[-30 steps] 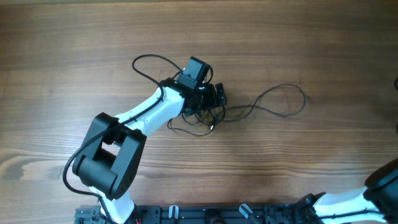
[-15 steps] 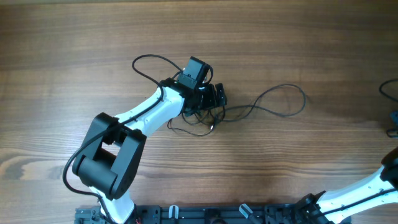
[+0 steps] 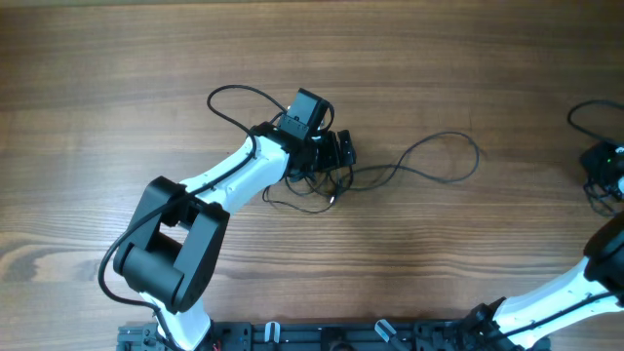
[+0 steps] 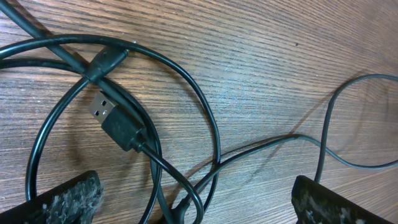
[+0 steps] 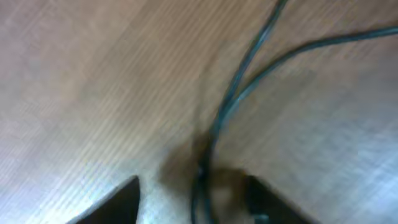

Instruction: Untangle cables

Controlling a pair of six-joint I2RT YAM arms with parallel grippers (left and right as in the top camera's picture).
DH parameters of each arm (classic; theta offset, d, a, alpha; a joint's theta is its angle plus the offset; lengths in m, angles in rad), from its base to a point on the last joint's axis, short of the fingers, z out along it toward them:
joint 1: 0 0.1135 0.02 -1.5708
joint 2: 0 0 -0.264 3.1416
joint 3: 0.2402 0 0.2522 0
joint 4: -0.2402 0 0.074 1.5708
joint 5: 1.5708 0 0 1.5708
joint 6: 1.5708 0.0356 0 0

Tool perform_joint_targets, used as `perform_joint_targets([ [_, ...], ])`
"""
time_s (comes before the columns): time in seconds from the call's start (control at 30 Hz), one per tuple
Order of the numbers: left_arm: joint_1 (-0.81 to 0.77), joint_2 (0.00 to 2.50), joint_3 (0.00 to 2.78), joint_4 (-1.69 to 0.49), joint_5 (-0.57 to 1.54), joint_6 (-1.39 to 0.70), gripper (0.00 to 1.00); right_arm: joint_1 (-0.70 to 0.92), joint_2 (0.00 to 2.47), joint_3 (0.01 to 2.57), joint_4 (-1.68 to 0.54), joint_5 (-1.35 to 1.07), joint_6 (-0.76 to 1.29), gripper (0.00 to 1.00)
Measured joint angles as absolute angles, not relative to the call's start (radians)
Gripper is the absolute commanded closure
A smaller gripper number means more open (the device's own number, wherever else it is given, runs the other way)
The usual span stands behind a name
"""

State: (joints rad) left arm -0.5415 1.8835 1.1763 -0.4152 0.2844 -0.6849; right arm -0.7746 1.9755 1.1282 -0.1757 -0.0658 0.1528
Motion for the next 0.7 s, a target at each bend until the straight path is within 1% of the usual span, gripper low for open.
perform_joint_targets([
  [0.03, -0.542, 1.884, 1.176, -0.415, 0.284, -0.685, 0.0, -0.776, 1.962, 1.12, -0.181, -0.043, 0.152, 0.05],
  [0.07, -0.542, 1.884, 1.176, -0.415, 0.284, -0.685, 0.0, -0.78, 1.937, 1.102, -0.193, -0.015, 0.156, 0.0],
  [0.13, -0.542, 1.884, 1.176, -0.415, 0.284, -0.685, 0.0, -0.781, 1.886, 1.09, -0.195, 0.009, 0.158, 0.0],
  [0.23, -0.542, 1.884, 1.176, -0.415, 0.284, -0.685, 0.0, -0.759, 1.739, 1.087, -0.205, 0.024, 0.159, 0.0],
  [0.33, -0.542, 1.884, 1.176, -0.415, 0.284, -0.685, 0.0, -0.686, 1.639, 1.089, -0.249, -0.006, 0.159, 0.0],
  [0.4, -0.542, 1.884, 1.176, -0.414, 0.284, -0.685, 0.0, -0.599, 1.632, 1.089, -0.312, -0.033, 0.168, 0.0],
  [0.5, -0.542, 1.884, 1.176, -0.414, 0.284, -0.685, 0.0, -0.447, 1.632, 1.089, -0.382, -0.052, 0.235, 0.0],
  [0.6, -0.542, 1.884, 1.176, -0.411, 0.284, -0.685, 0.0, -0.287, 1.632, 1.088, -0.518, -0.064, 0.337, 0.0],
  [0.7, -0.541, 1.884, 1.176, -0.408, 0.284, -0.666, 0.0, -0.128, 1.631, 1.088, -0.643, -0.07, 0.39, 0.0],
])
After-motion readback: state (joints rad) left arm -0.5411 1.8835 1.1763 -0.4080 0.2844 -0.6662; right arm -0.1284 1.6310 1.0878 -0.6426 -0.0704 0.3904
